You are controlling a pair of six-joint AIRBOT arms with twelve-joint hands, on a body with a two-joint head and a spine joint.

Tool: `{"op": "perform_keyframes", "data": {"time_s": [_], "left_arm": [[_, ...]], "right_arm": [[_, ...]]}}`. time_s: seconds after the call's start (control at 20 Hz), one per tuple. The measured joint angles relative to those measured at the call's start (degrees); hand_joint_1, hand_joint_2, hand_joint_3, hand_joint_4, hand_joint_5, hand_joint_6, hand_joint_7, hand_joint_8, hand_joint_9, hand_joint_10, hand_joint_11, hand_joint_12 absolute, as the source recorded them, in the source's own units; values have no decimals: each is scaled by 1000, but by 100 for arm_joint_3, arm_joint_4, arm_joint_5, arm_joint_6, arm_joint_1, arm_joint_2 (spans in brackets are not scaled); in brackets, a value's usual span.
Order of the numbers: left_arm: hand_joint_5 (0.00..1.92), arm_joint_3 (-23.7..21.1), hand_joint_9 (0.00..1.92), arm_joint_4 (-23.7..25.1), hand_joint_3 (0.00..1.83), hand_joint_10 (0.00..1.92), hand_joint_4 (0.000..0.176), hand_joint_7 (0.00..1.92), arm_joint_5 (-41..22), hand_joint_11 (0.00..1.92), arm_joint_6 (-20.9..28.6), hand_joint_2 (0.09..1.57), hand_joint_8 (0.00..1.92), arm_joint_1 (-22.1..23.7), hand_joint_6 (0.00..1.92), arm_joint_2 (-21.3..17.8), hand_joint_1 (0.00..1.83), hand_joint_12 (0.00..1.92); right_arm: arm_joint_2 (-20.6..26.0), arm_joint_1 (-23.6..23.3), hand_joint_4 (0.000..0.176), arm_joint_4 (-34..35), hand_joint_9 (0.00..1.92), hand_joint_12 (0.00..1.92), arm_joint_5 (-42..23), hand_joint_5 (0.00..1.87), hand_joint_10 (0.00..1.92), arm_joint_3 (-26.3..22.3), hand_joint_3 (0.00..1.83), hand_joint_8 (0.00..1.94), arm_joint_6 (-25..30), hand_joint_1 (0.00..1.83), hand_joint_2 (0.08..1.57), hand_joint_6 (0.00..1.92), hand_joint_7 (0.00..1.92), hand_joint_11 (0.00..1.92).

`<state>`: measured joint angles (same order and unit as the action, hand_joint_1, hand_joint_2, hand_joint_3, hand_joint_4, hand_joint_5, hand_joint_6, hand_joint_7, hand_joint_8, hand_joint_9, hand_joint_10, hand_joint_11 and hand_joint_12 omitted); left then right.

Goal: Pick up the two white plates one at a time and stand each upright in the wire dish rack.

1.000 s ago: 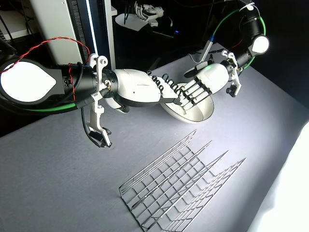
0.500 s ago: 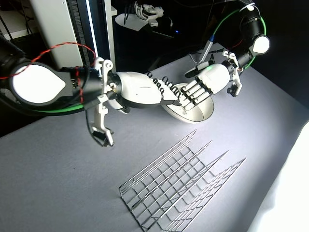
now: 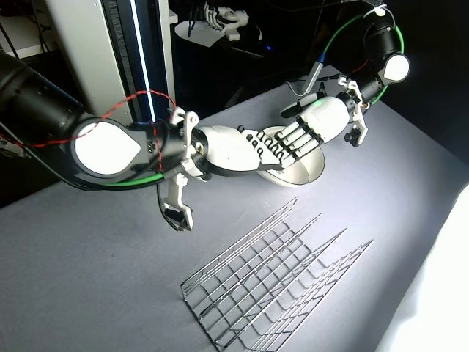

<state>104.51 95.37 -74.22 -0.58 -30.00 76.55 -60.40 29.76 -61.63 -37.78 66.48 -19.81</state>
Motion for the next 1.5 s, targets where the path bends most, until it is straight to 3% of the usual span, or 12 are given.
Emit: {"op": "perform_keyframes", "data": {"time_s": [0.35, 0.6, 0.8, 0.95, 1.1, 1.15, 1.35, 1.4, 1.45, 1.5], "left_arm": [[0, 0, 0, -2, 0, 0, 0, 0, 0, 0, 2, 1184, 0, 0, 0, 0, 0, 0], [15, 0, 0, -4, 0, 0, 0, 0, 2, 0, 2, 1187, 0, 0, 5, 0, 0, 0], [5, 2, 0, -9, 0, 0, 0, 0, 2, 0, 4, 1188, 0, 0, 2, 0, 0, 0], [7, 13, 0, -28, 0, 0, 0, 0, 4, 0, 26, 1187, 0, 0, 2, 0, 0, 0], [0, 13, 0, -35, 0, 0, 0, 0, 7, 0, 28, 1188, 0, 0, 0, 0, 0, 0], [1, 13, 0, -37, 1, 0, 0, 0, 9, 0, 39, 1190, 0, 0, 0, 0, 0, 0], [25, 11, 0, -46, 2, 0, 0, 0, 13, 0, 44, 1193, 0, 0, 9, 0, 0, 0], [23, 11, 0, -48, 0, 0, 0, 0, 17, 0, 44, 1188, 0, 0, 7, 7, 0, 0], [22, 11, 0, -50, 0, 0, 0, 0, 22, 0, 46, 1188, 0, 0, 6, 7, 0, 0], [22, 11, 0, -66, 0, 0, 0, 0, 24, 0, 72, 1187, 0, 0, 6, 7, 0, 0]], "right_arm": [[-385, -105, 0, 20, 13, 430, 151, 0, 4, 157, 0, 0, -2, 1100, 924, 0, 0, 0], [-592, -105, 0, 11, 49, 711, 240, 0, 5, 234, 0, 0, -4, 1177, 893, 0, 0, 0], [-723, -105, 0, 37, 48, 668, 319, 0, 16, 334, 0, 0, -13, 1237, 908, 0, 0, 0], [-780, -107, 0, 52, 121, 852, 308, 51, 21, 369, 2, 9, -17, 1259, 931, 10, 50, 0], [-835, -107, 0, 57, 258, 1008, 334, 164, 34, 369, 5, 11, -17, 1314, 968, 15, 183, 0], [-874, -107, 0, 55, 466, 1102, 352, 400, 49, 369, 5, 15, -22, 1304, 1005, 27, 419, 60], [-901, -170, 0, 151, 907, 1093, 291, 883, 55, 367, 0, 19, -42, 1311, 1007, 23, 965, 468], [-911, -190, 0, 181, 1047, 1127, 249, 1053, 93, 367, 0, 22, -39, 1283, 1015, 594, 1394, 603], [-916, -188, 0, 177, 1044, 1099, 234, 1035, 779, 367, 6, 266, -46, 1374, 1029, 756, 1348, 733], [-907, -190, 0, 184, 1040, 1159, 153, 1027, 957, 367, 0, 418, -63, 1391, 1042, 780, 1285, 758]]}}
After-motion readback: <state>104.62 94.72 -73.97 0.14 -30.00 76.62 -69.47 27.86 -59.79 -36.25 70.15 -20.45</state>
